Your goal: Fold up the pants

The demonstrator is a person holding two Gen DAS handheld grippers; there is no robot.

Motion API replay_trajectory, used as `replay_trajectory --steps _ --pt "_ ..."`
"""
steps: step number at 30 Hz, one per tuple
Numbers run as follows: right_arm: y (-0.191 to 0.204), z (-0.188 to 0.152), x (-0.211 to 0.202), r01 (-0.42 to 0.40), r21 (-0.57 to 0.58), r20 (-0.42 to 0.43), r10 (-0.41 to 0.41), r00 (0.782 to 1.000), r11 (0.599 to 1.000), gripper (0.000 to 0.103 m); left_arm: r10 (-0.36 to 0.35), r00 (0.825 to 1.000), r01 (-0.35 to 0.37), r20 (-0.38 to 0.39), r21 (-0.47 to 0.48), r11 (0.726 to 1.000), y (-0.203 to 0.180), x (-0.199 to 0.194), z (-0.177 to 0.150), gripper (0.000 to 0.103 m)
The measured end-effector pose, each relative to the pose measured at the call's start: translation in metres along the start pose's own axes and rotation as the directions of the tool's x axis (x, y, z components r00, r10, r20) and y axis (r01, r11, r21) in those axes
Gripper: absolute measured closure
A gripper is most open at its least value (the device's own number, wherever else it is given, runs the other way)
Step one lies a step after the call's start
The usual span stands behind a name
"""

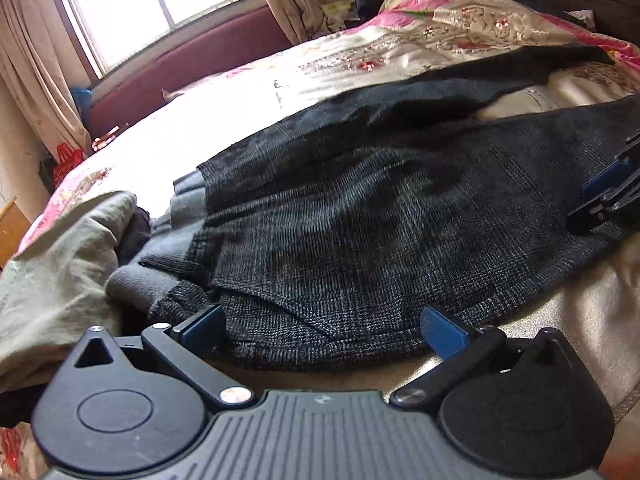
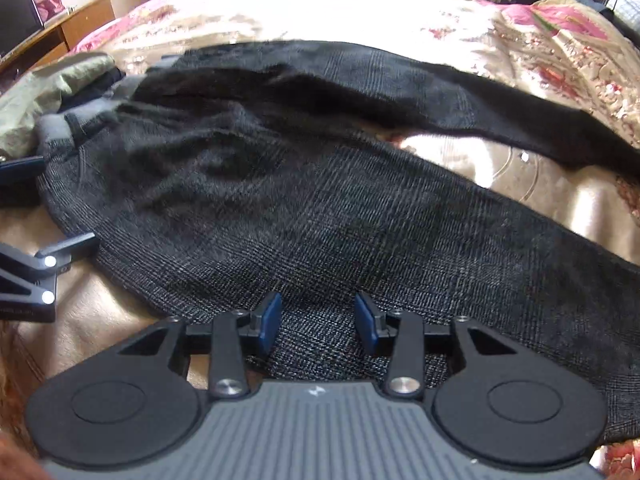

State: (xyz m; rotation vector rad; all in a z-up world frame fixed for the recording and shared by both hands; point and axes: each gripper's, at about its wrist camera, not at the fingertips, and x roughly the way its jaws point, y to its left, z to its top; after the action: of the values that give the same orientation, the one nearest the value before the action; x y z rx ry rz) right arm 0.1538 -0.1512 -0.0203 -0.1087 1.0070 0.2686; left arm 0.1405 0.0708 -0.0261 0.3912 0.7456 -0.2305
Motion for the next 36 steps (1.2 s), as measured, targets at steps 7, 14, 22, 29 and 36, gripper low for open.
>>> replay_trajectory --steps 7,14,22,29,36 --pt "-0.010 0.061 -0.024 -0.145 -0.131 0.041 0.151 0.988 0.981 0.060 -0.114 0.993 0.113 0.045 0.009 0.994 0.029 -0.012 0.044 0.000" --pt "-0.050 0.187 0.036 -0.075 -0.216 0.059 0.090 0.994 0.973 0.060 -0.026 0.998 0.015 0.063 0.165 0.986 0.082 0.059 0.114 0.000" --pt "-0.072 0.259 0.108 -0.035 -0.355 -0.032 0.025 0.999 0.934 0.060 -0.002 0.999 0.012 -0.052 0.181 0.983 0.146 0.142 0.153 0.000" --pt "-0.068 0.281 0.148 -0.097 -0.466 -0.130 0.041 0.991 0.880 0.058 -0.051 0.989 0.076 -0.141 0.177 0.981 0.169 0.188 0.172 0.000" --pt "-0.080 0.290 0.168 -0.150 -0.440 -0.198 0.067 0.978 0.886 0.050 -0.115 0.957 0.159 -0.266 0.150 0.976 0.185 0.229 0.178 0.000"
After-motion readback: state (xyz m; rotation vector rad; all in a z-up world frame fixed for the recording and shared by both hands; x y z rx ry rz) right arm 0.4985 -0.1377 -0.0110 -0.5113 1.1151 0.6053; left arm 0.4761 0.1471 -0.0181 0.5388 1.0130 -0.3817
